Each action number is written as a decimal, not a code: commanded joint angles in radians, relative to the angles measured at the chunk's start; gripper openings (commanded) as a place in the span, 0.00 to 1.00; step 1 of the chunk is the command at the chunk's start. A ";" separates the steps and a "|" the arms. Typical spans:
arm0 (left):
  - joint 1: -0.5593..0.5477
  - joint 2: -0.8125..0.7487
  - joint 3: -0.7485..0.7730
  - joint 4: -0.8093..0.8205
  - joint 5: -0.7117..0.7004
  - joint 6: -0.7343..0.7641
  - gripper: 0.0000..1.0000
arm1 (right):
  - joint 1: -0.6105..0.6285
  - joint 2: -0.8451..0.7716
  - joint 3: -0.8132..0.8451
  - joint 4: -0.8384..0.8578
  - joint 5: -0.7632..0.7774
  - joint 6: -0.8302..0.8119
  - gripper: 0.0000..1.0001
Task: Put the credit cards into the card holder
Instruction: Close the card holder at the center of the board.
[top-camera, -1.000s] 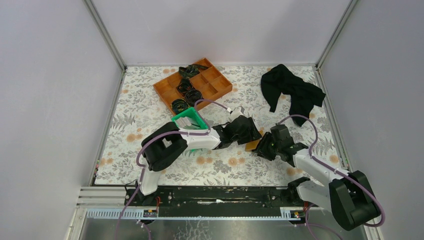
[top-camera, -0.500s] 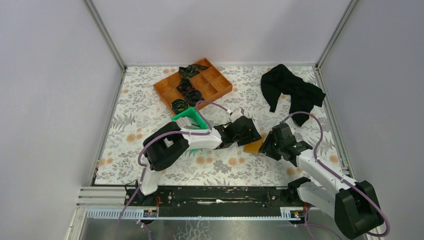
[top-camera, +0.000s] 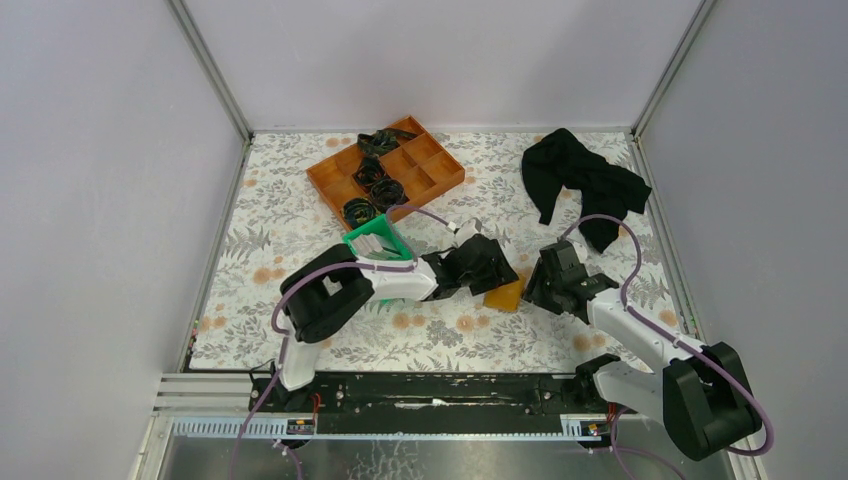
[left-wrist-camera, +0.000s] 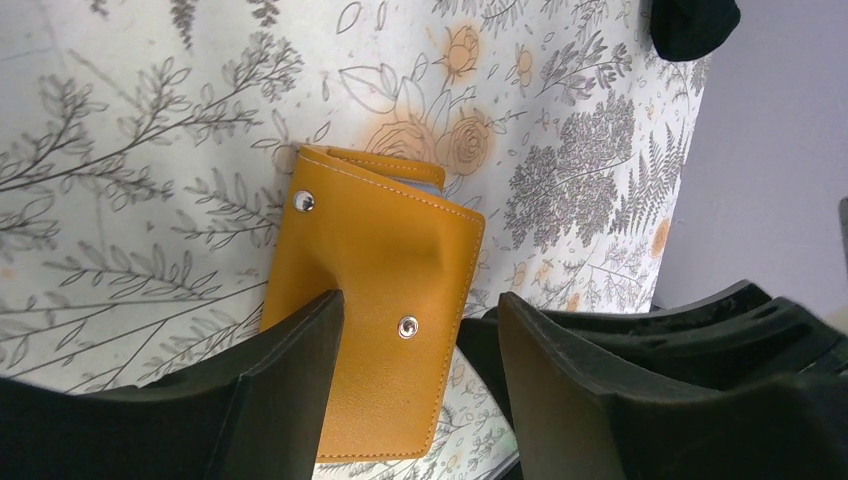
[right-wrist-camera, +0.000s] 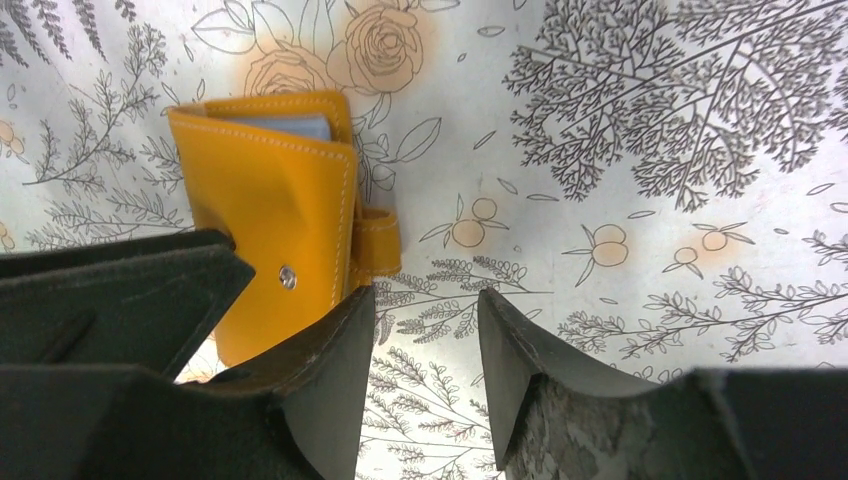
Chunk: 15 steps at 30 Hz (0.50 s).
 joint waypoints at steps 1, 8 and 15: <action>0.018 -0.021 -0.084 -0.060 0.014 0.005 0.67 | 0.009 0.000 0.061 0.033 0.073 -0.032 0.50; 0.034 -0.083 -0.126 0.017 0.013 0.034 0.68 | 0.008 0.039 0.079 0.053 0.060 -0.066 0.52; 0.049 -0.150 -0.181 0.133 0.025 0.072 0.69 | 0.010 0.048 0.095 0.053 -0.010 -0.130 0.54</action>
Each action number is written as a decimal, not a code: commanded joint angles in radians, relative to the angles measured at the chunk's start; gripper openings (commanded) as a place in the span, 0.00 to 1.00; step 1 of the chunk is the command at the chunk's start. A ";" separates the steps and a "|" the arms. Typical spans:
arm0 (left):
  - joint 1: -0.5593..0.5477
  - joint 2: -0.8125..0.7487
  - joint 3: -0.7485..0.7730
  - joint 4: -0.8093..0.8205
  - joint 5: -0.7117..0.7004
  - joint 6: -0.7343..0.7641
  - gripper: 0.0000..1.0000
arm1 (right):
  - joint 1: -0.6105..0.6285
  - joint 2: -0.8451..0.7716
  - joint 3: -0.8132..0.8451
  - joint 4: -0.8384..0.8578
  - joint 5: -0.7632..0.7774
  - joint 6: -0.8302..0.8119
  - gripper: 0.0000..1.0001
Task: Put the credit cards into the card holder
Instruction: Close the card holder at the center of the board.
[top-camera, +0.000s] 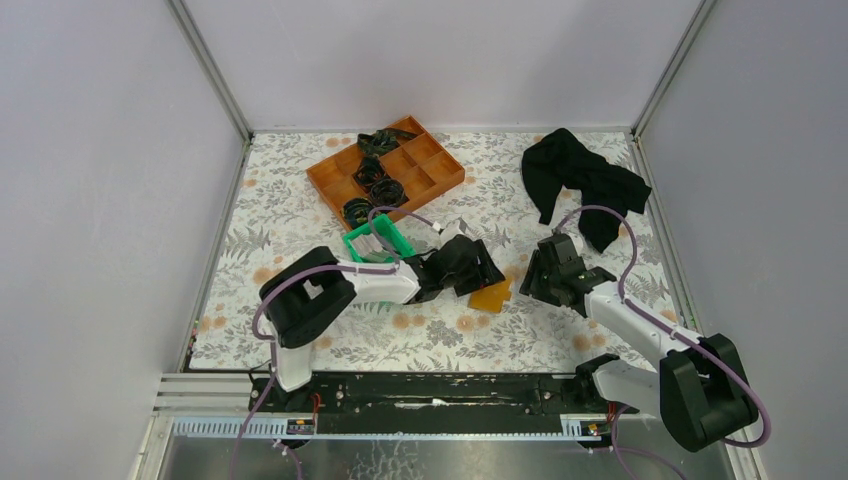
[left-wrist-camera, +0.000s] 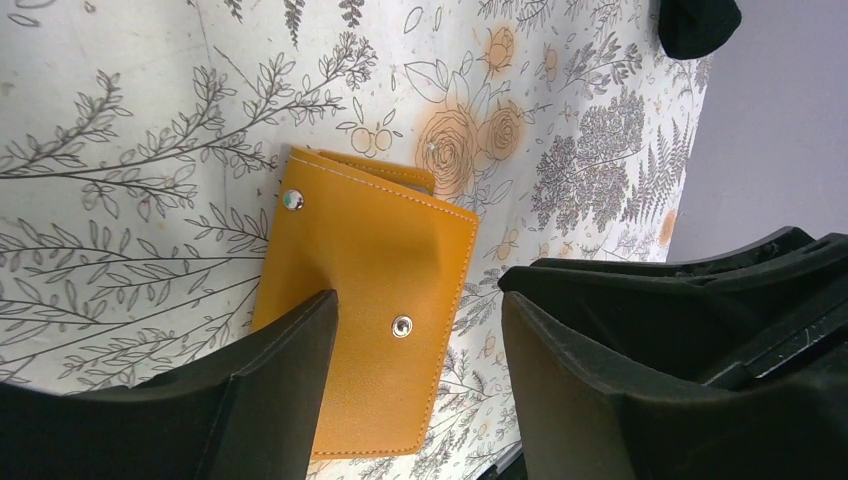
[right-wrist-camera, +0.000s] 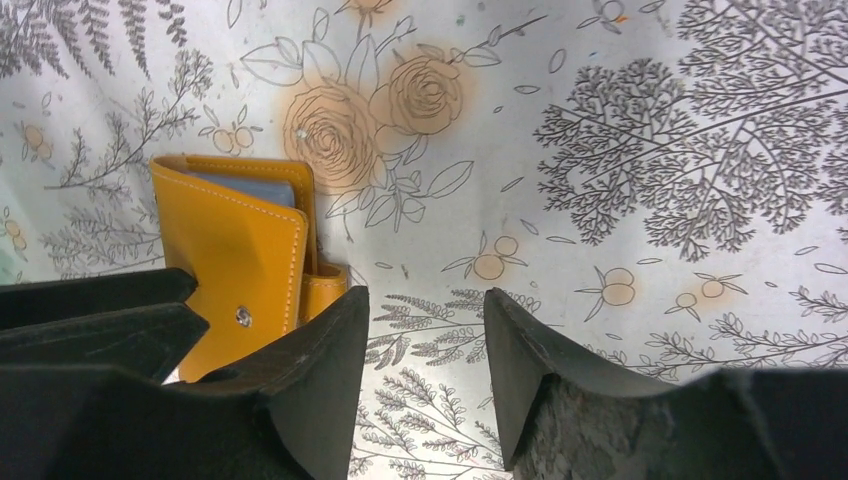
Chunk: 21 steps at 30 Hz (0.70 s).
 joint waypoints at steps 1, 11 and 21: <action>0.014 -0.047 -0.036 0.094 0.007 0.057 0.69 | 0.010 0.007 0.051 0.027 -0.041 -0.065 0.54; 0.028 -0.078 -0.016 0.166 0.049 0.125 0.70 | 0.018 0.018 0.058 0.061 -0.104 -0.152 0.60; 0.043 -0.065 0.010 0.119 0.099 0.153 0.69 | 0.028 0.045 0.106 0.058 -0.086 -0.217 0.62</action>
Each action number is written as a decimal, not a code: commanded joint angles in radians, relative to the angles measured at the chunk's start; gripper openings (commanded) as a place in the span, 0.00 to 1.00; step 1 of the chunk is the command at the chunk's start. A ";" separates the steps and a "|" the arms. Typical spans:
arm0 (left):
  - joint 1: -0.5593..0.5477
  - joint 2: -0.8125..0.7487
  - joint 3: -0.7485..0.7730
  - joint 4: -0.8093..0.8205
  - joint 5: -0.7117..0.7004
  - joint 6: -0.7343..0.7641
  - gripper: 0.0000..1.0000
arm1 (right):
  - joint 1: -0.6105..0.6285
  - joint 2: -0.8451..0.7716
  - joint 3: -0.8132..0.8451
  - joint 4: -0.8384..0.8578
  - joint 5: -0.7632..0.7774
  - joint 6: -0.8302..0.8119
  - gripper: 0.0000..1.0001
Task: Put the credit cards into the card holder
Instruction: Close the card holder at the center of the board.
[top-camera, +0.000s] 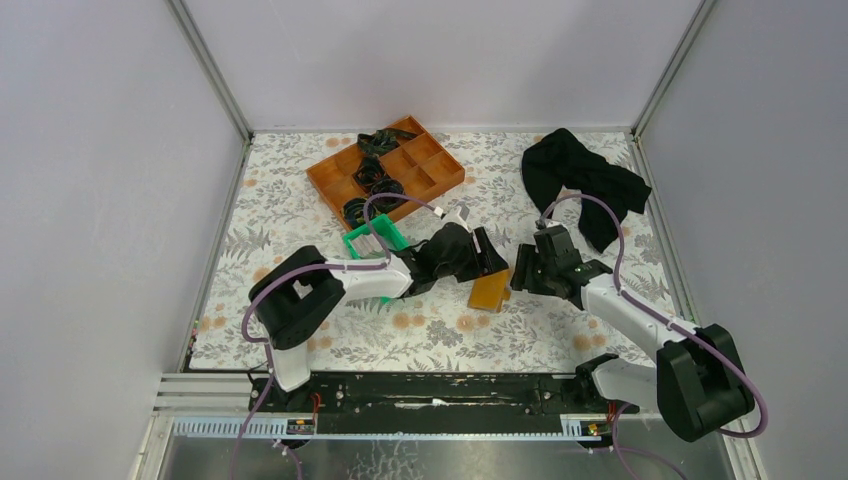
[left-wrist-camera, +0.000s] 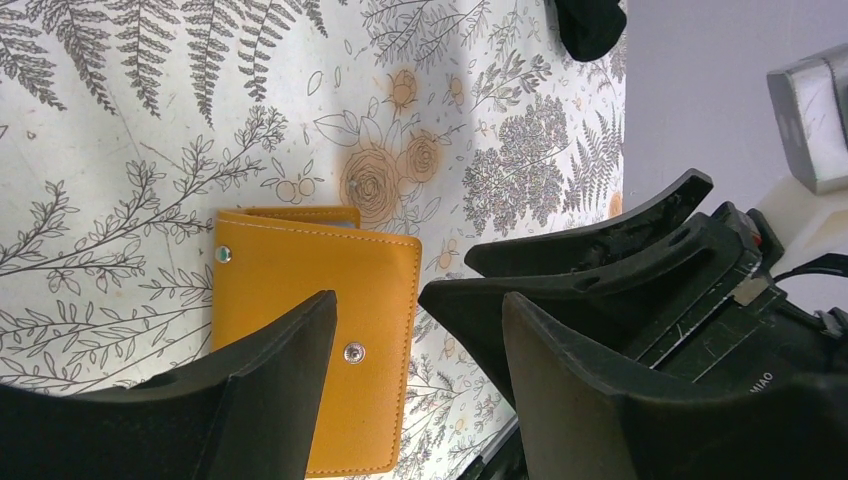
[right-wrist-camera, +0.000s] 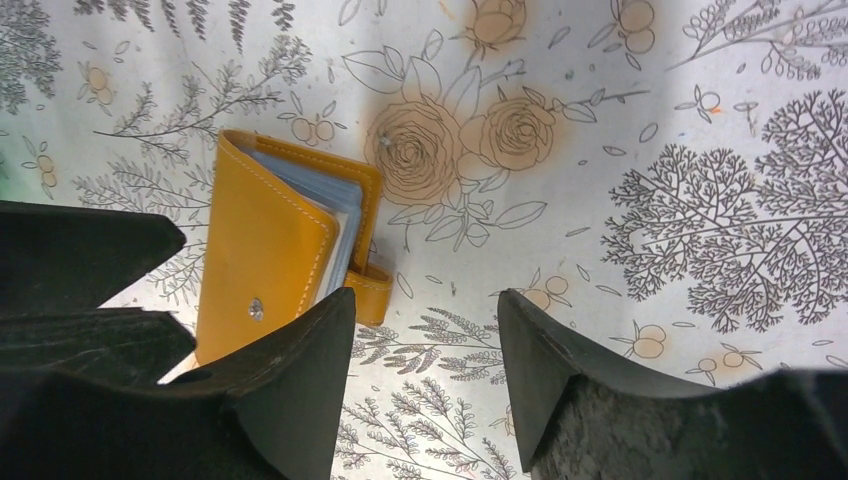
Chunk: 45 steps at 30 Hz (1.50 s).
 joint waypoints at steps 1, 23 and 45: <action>0.003 -0.005 0.026 0.017 0.029 0.033 0.69 | 0.020 -0.001 0.061 0.021 0.006 -0.043 0.62; -0.006 -0.053 -0.106 0.055 0.022 -0.010 0.67 | 0.060 0.059 0.047 0.053 0.007 -0.056 0.62; -0.004 -0.090 -0.166 -0.066 0.014 0.015 0.65 | 0.120 0.182 0.128 -0.052 0.038 -0.024 0.62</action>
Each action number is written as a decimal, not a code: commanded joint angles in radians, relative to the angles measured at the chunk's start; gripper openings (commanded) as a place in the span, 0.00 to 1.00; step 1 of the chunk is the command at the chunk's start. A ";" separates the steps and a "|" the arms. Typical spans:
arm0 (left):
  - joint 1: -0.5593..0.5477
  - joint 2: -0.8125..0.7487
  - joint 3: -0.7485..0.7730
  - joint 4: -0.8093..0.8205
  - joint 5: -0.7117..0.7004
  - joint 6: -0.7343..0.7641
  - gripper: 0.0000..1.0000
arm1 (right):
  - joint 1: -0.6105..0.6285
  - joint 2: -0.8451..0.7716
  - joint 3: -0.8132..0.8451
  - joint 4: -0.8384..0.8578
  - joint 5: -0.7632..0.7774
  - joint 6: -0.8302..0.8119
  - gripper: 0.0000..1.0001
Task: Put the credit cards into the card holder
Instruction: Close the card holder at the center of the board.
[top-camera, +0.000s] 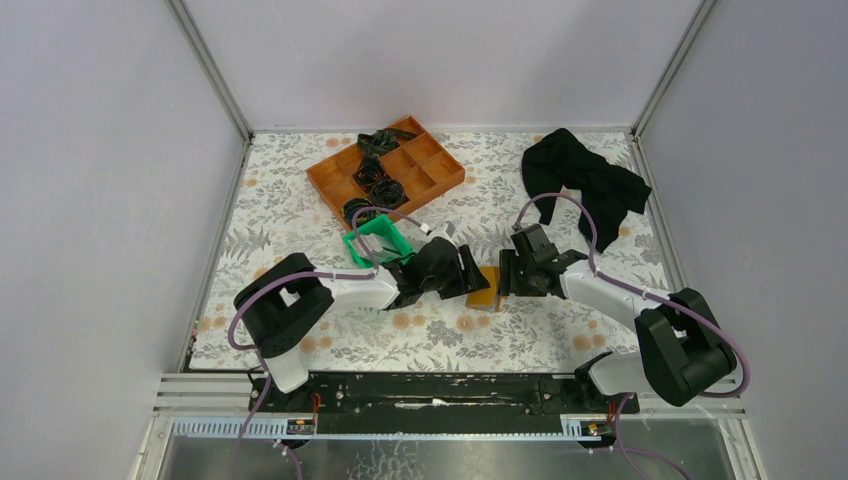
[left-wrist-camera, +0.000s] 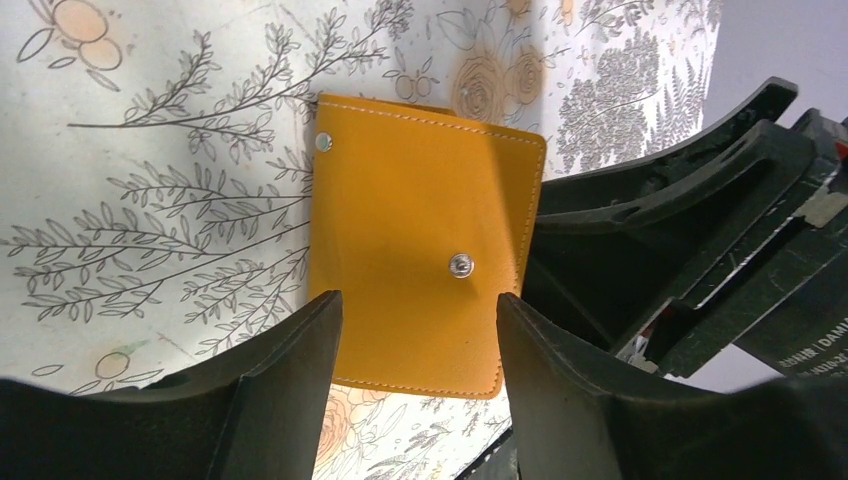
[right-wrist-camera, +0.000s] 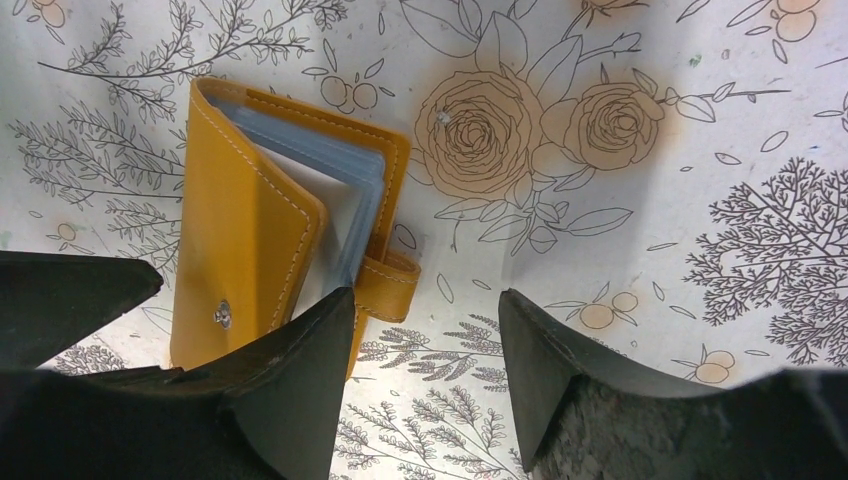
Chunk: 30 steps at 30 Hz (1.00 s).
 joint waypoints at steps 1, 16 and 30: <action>-0.003 -0.010 -0.020 -0.043 0.001 0.021 0.65 | 0.022 0.012 0.050 -0.040 0.035 0.004 0.62; -0.004 0.017 -0.010 -0.169 -0.010 0.050 0.59 | 0.040 -0.039 0.087 -0.096 0.109 0.010 0.62; -0.008 0.133 0.108 -0.293 0.000 0.081 0.58 | 0.042 -0.068 0.090 -0.099 0.103 -0.036 0.62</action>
